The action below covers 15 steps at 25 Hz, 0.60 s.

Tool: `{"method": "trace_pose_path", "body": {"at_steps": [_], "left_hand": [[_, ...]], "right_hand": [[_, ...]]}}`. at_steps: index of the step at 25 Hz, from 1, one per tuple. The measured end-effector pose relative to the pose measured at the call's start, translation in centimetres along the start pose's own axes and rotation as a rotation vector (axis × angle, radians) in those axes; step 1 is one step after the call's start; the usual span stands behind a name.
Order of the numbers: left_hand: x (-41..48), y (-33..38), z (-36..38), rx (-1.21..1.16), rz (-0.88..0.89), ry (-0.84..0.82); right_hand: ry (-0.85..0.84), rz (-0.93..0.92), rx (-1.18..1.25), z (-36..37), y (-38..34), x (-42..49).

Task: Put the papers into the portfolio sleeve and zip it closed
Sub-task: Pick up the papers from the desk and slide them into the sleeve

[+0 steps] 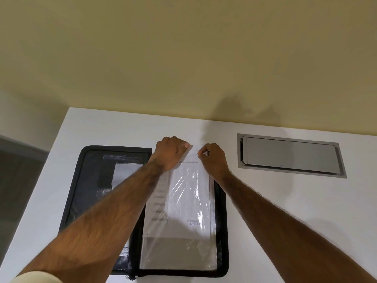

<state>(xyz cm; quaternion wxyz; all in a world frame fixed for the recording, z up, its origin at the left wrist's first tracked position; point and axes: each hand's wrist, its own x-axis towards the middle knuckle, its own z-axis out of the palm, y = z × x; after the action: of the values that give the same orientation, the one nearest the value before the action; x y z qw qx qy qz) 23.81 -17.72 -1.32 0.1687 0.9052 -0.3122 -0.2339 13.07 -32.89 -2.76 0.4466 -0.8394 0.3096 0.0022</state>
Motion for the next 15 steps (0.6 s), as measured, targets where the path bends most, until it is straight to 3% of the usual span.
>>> {"method": "trace_pose_path", "body": {"at_steps": [15], "left_hand": [[-2.4,-2.1,1.0,-0.063,0.081,-0.034]], "right_hand": [[0.107,0.165,0.265,1.1,-0.7,-1.2]]}}
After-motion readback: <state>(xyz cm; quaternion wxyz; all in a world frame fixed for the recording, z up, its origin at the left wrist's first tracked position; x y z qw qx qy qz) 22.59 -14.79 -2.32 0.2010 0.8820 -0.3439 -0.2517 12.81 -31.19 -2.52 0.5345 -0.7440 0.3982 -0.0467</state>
